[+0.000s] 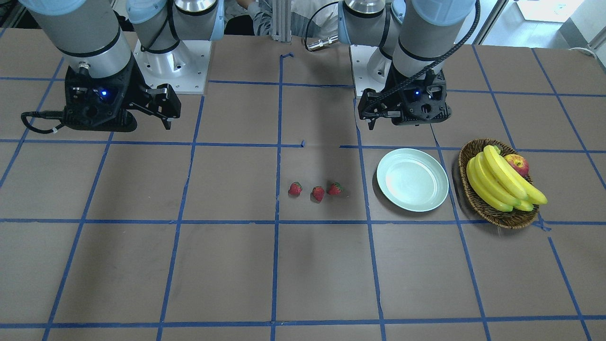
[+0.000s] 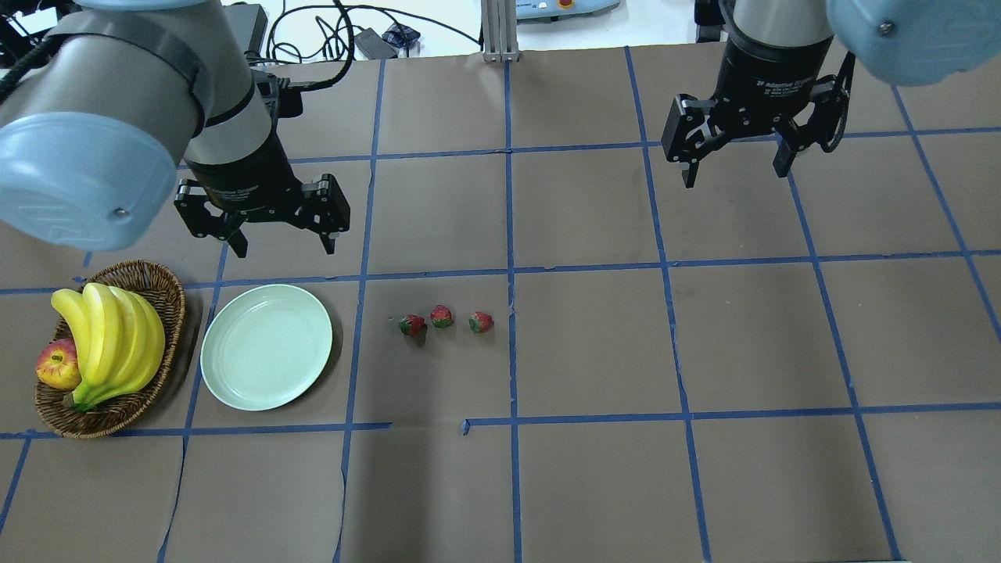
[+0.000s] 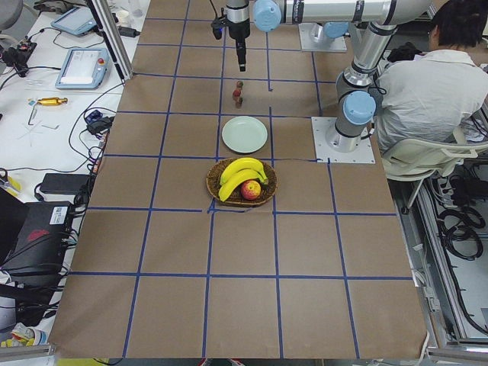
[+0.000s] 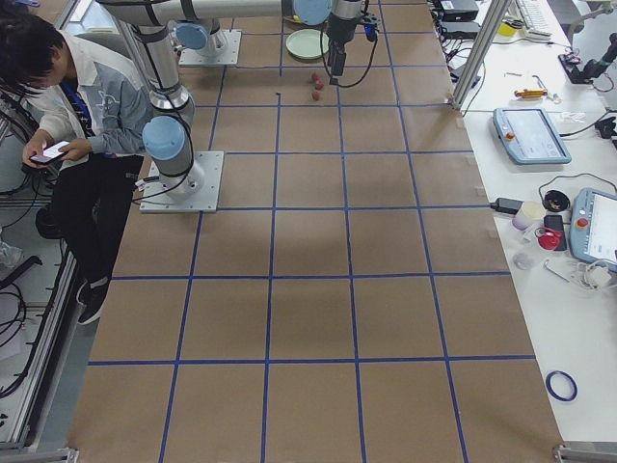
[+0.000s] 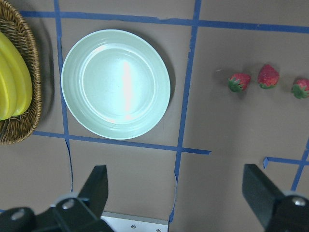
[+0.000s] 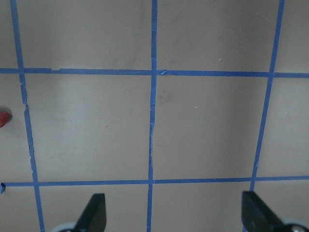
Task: Collect all strawberries into plate
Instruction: 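Swing the left gripper over the strawberries beside the plate, then lower the left gripper onto the strawberry nearest the plate and close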
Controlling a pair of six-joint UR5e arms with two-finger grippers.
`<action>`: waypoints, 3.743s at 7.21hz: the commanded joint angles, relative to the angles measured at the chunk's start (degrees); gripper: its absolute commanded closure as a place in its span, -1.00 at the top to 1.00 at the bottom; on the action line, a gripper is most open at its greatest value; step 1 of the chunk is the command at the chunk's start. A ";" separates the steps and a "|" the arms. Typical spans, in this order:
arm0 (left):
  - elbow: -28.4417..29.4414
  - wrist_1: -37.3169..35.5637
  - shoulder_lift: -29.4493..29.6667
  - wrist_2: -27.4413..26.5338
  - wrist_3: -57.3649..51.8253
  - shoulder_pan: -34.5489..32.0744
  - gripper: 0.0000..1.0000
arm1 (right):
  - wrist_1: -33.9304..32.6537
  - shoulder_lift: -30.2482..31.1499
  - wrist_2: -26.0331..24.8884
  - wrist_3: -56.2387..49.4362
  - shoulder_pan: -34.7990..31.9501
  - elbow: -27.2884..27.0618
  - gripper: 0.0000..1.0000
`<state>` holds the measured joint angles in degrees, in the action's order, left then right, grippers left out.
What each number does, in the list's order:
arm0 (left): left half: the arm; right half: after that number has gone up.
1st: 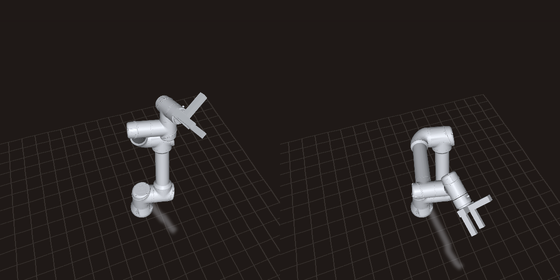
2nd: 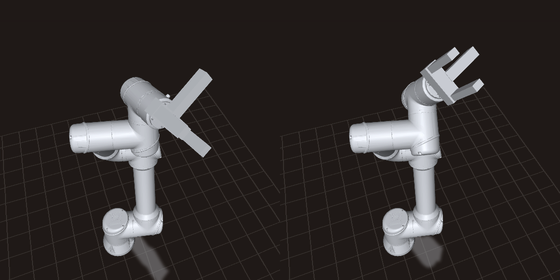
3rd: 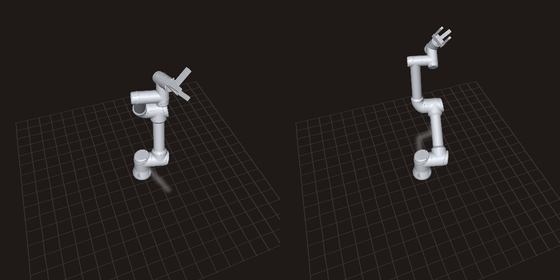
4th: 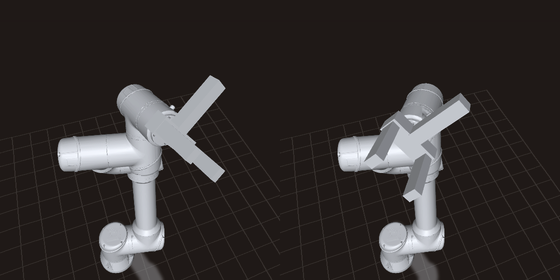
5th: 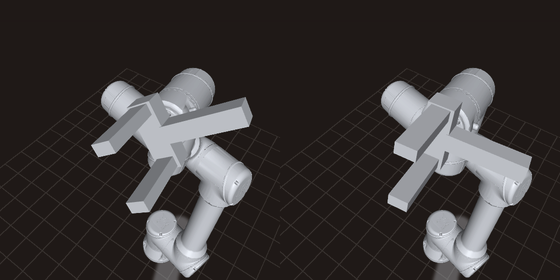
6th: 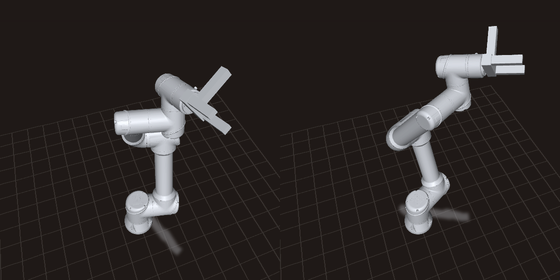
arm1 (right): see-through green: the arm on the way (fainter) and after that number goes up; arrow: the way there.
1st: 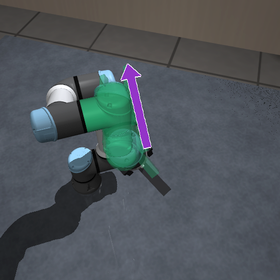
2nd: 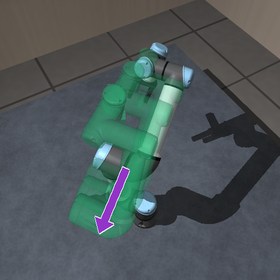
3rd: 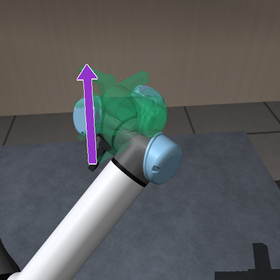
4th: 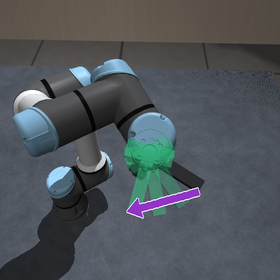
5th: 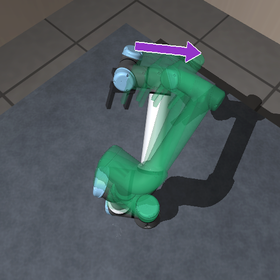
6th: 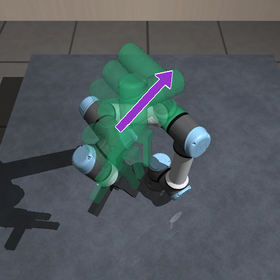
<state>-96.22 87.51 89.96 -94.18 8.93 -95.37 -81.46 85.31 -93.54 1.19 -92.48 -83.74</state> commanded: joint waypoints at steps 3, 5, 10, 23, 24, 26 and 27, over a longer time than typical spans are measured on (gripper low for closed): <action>-6.84 -14.23 7.22 4.18 -0.83 -1.22 1.00 | 0.08 1.79 3.98 3.64 -0.59 -3.26 1.00; -9.34 -20.44 10.93 6.02 -14.82 -1.22 1.00 | -0.89 1.70 3.81 3.38 -0.68 -5.38 1.00; -10.83 -20.53 15.85 11.61 -34.32 -1.31 1.00 | -2.65 0.91 3.45 3.73 -0.86 -7.84 1.00; -10.57 -20.45 23.95 11.65 -43.73 -1.31 -0.09 | -12.23 0.38 3.28 3.29 -0.86 -15.76 1.00; -10.48 -20.45 23.95 11.48 -43.64 -1.31 -0.42 | -12.41 0.38 3.37 3.29 -0.86 -15.76 1.00; -10.39 -20.45 23.86 9.46 -43.47 -1.31 -1.00 | -12.50 0.30 3.28 3.12 -0.86 -15.76 1.00; -9.52 -20.45 22.99 8.23 -43.47 -1.31 -1.00 | -12.50 0.38 3.28 3.03 -0.77 -15.76 1.00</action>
<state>-106.44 67.06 113.66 -84.58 -34.59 -96.68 -93.93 85.66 -90.23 4.33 -93.33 -99.49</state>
